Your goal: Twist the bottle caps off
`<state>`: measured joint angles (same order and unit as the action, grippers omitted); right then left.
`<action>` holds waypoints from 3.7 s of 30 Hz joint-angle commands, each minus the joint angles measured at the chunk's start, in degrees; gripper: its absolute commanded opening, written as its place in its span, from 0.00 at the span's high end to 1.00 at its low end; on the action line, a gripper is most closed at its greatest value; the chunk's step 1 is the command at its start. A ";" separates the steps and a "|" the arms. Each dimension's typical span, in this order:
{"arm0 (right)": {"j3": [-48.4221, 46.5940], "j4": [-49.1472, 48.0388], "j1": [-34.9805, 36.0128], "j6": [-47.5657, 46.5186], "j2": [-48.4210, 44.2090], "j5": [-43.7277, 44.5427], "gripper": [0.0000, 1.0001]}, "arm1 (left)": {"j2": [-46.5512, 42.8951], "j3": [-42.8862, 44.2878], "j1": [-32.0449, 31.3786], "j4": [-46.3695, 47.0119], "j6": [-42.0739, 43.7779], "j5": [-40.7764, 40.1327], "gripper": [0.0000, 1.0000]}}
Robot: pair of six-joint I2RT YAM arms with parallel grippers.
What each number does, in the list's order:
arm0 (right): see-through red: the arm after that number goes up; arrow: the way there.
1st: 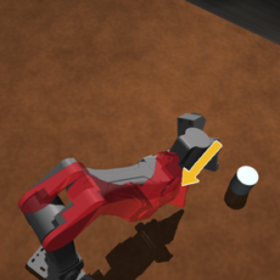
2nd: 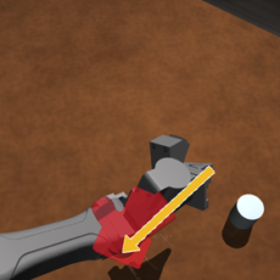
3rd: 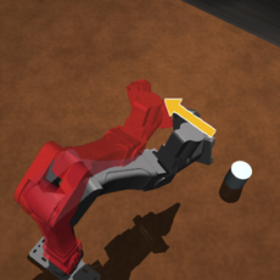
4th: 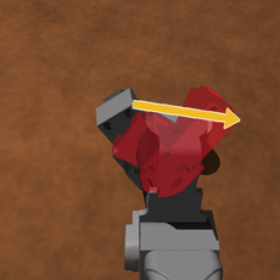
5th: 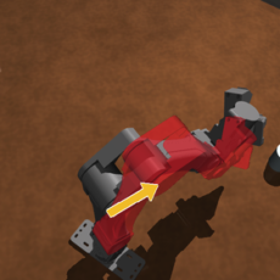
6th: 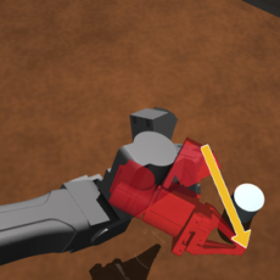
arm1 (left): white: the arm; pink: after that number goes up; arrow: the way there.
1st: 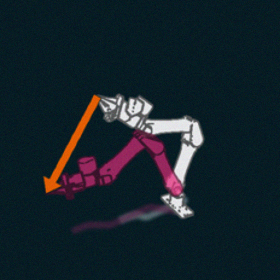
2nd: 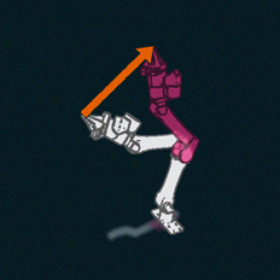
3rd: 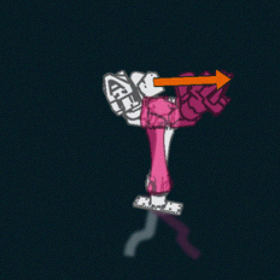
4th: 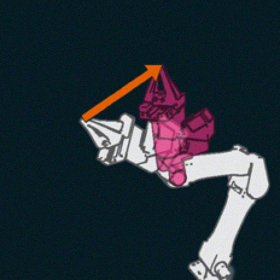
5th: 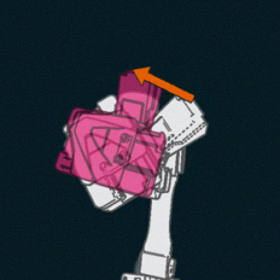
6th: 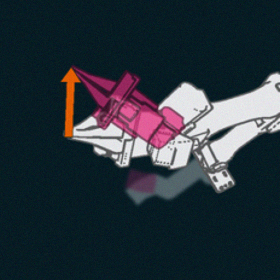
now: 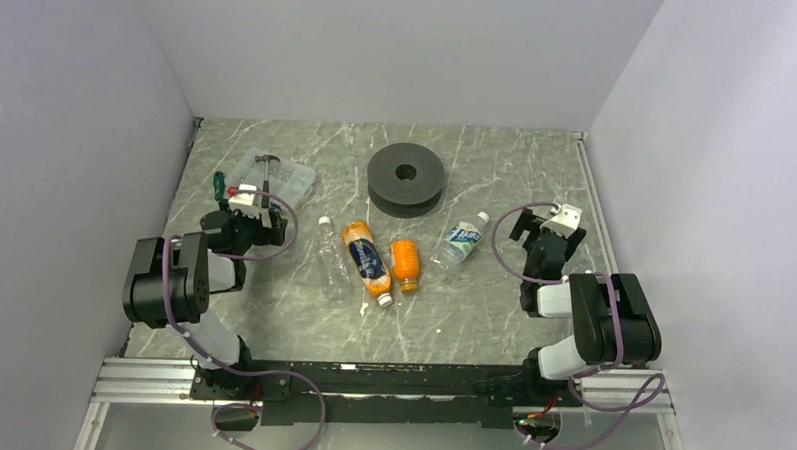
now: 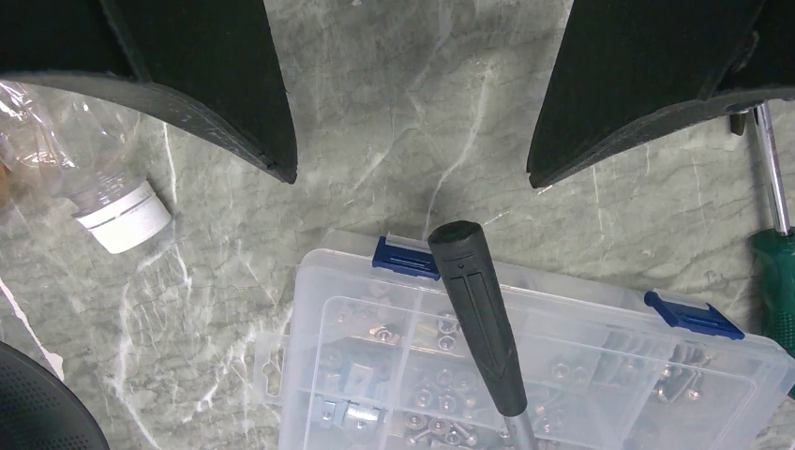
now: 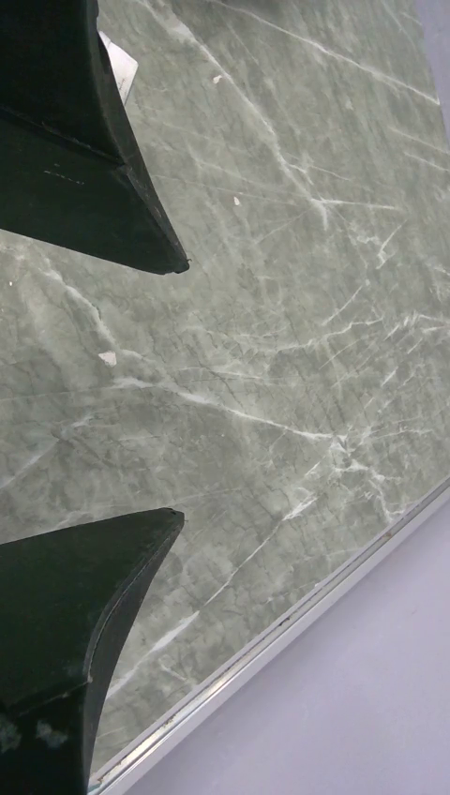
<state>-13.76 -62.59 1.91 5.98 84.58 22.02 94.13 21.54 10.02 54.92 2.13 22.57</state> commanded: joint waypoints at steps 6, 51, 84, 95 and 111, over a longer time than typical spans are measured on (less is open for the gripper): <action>-0.36 0.08 -0.23 0.27 -1.25 1.84 0.00 | -0.48 0.47 -0.21 0.94 0.26 0.24 0.01; -74.12 83.29 62.86 15.85 23.42 -2.35 0.02 | -24.59 53.89 6.30 -107.97 2.88 8.16 0.01; -86.83 85.58 59.95 16.72 43.72 -6.42 0.36 | -22.50 64.56 6.81 -115.89 3.93 20.53 0.01; -68.06 63.22 56.63 15.94 17.91 -10.42 0.50 | -21.45 68.43 6.78 -118.07 3.19 27.66 0.01; -53.44 28.08 54.09 47.15 3.66 -6.99 0.51 | -33.44 53.06 6.52 -97.19 -8.63 58.96 0.01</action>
<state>-66.43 -23.20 55.24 42.13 88.07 13.34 62.85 76.31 16.53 -50.63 -2.90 73.76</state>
